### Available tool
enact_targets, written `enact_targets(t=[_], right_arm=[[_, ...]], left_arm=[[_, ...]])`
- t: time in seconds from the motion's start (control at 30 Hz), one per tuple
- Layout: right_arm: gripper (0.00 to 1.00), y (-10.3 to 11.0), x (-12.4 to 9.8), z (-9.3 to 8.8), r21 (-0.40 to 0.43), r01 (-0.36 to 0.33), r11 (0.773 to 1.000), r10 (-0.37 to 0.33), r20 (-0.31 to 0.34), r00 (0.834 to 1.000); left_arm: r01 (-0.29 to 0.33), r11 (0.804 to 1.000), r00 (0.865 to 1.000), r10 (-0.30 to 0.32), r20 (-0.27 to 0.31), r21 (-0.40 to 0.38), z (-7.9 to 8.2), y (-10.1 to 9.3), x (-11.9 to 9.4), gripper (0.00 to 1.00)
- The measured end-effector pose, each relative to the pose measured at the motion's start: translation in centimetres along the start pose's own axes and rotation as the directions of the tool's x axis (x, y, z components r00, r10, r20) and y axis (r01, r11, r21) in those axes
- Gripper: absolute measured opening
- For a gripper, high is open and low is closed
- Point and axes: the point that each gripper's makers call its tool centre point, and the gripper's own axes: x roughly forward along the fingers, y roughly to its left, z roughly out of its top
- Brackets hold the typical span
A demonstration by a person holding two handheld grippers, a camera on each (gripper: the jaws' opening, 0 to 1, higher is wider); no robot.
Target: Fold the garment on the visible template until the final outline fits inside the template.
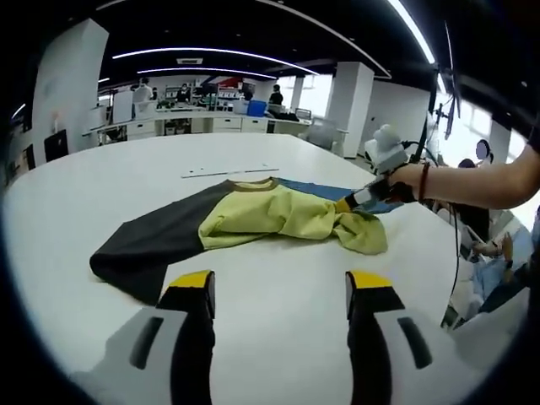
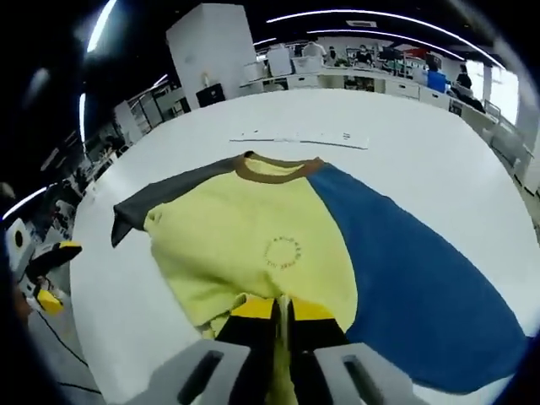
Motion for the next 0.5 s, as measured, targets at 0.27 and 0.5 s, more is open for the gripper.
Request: enact_targets(t=[0.27,0.5], right_arm=[[0.38,-0.2,-2.8,0.9,0.082,-0.041,0.996,0.034,0.079,0.996],[0.54,0.1,-5.0,-0.7,0.069,-0.065,0.995,0.059,0.085,0.995]], left_arm=[[0.010,1.000,1.000,-0.010,0.005,0.014,1.1,-0.4,1.6,0.57],[0.026,0.999,1.000,-0.026,0.007,0.033,2.1,-1.3,3.5,0.53]])
